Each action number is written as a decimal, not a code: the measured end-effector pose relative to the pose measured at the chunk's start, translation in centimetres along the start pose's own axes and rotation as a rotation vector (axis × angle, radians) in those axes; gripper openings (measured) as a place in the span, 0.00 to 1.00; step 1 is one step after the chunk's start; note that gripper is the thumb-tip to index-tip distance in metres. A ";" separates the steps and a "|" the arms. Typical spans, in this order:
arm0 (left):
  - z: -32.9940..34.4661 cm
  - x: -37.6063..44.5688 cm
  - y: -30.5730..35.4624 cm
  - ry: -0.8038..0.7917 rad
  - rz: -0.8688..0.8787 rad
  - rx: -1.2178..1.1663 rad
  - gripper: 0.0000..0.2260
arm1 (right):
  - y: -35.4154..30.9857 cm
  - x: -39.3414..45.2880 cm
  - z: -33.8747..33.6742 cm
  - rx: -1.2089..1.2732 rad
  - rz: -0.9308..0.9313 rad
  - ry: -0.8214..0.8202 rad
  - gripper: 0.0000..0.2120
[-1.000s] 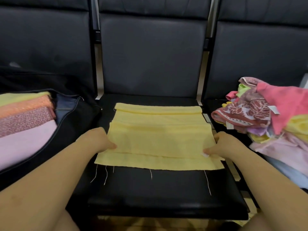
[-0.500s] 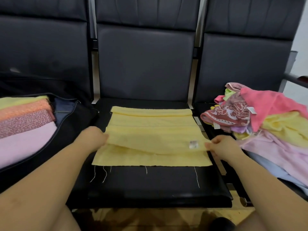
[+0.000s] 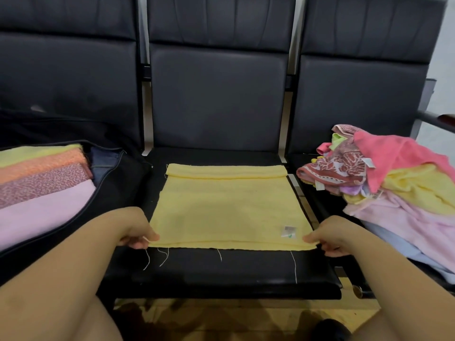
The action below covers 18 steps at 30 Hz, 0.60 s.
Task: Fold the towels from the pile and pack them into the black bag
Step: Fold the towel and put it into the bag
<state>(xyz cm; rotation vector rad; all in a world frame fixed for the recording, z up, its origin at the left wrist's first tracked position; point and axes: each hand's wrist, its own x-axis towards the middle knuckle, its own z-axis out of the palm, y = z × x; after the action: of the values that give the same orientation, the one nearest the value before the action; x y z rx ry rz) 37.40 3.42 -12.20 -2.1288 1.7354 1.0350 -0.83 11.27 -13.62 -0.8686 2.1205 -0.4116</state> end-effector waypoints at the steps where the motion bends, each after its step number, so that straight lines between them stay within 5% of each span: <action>1: 0.2 -0.1 0.2 0.030 0.014 0.042 0.19 | -0.1 0.0 0.1 0.021 0.003 0.001 0.12; 6: 0.8 -0.7 0.7 0.065 0.002 0.021 0.15 | 0.0 -0.1 0.3 -0.020 0.012 0.003 0.08; 11: 1.0 -0.5 -0.1 0.008 -0.068 -0.217 0.09 | 0.0 -0.7 0.1 0.107 -0.046 -0.064 0.08; 18: 0.1 -1.4 -1.1 0.081 0.049 -0.657 0.07 | 0.5 -1.8 -0.8 0.386 -0.142 -0.207 0.08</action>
<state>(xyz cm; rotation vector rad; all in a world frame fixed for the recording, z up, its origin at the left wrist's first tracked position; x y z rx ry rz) 38.28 4.82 -11.68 -2.5220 1.6382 1.7455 -0.90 12.87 -12.37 -0.7975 1.7195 -0.7435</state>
